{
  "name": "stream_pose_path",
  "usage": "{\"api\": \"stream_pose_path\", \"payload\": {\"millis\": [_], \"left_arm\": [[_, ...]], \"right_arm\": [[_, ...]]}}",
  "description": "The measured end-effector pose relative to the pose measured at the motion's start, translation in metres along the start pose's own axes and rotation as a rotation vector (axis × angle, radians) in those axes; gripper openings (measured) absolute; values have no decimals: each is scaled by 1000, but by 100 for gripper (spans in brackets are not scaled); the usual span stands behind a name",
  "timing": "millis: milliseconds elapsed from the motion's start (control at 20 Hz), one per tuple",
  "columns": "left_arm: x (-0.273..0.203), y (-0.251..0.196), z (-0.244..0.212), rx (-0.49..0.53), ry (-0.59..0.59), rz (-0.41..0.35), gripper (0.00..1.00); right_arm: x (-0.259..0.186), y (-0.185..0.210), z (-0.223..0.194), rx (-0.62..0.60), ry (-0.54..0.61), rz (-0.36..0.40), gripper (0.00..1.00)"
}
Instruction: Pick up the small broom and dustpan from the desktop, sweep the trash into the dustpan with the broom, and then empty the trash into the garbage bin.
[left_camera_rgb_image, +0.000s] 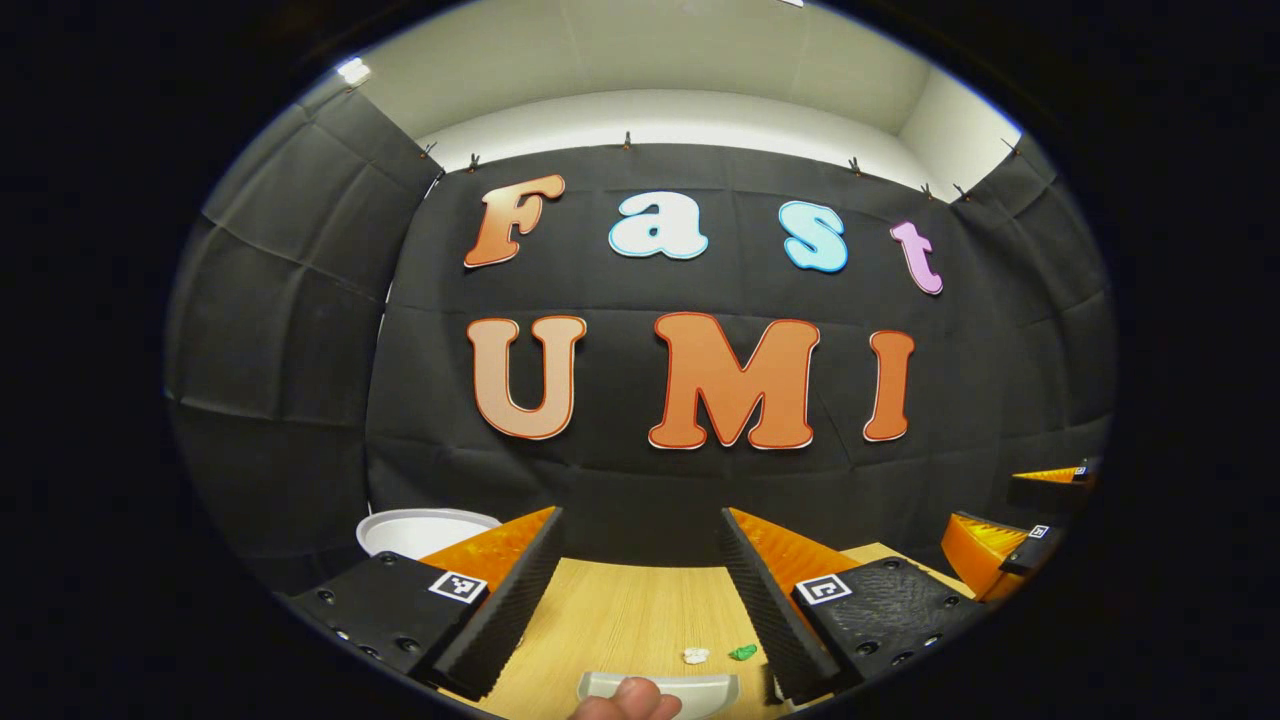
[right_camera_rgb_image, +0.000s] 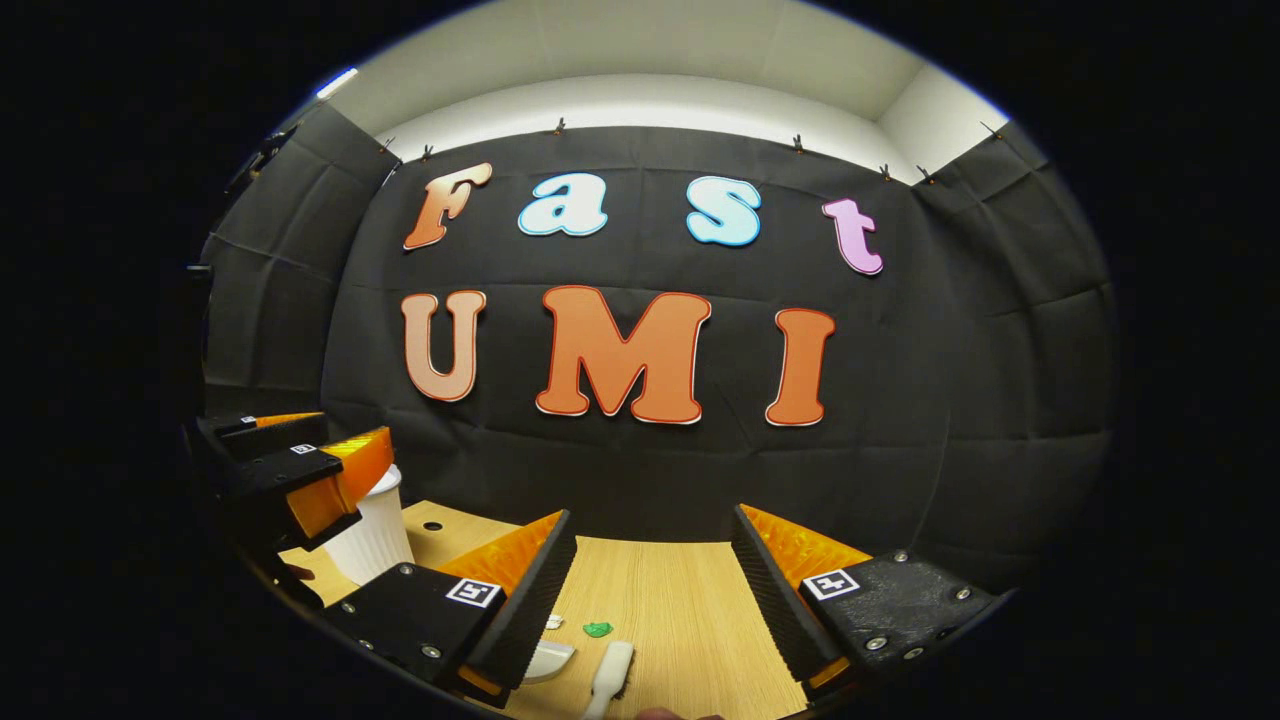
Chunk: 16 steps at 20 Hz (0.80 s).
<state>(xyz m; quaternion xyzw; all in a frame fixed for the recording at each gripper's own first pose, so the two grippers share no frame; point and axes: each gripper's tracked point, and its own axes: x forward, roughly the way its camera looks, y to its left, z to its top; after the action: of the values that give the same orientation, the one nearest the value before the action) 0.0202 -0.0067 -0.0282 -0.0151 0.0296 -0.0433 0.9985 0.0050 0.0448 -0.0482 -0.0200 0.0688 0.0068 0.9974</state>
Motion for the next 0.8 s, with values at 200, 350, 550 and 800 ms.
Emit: {"api": "stream_pose_path", "payload": {"millis": [200, 350, 550, 800], "left_arm": [[0, 0, -2, 15, 10, 0, 96], [-1, 1, -4, 25, 24, -4, 96], [-2, 1, -6, 26, 40, 0, 96], [-4, 0, -11, 21, 70, -8, 96]], "right_arm": [[5, 0, -2, -1, -4, -11, 94], [7, 0, -6, 6, 7, -17, 94], [12, -1, -8, 8, 11, -25, 94], [17, -3, -15, 21, 29, -28, 94]]}}
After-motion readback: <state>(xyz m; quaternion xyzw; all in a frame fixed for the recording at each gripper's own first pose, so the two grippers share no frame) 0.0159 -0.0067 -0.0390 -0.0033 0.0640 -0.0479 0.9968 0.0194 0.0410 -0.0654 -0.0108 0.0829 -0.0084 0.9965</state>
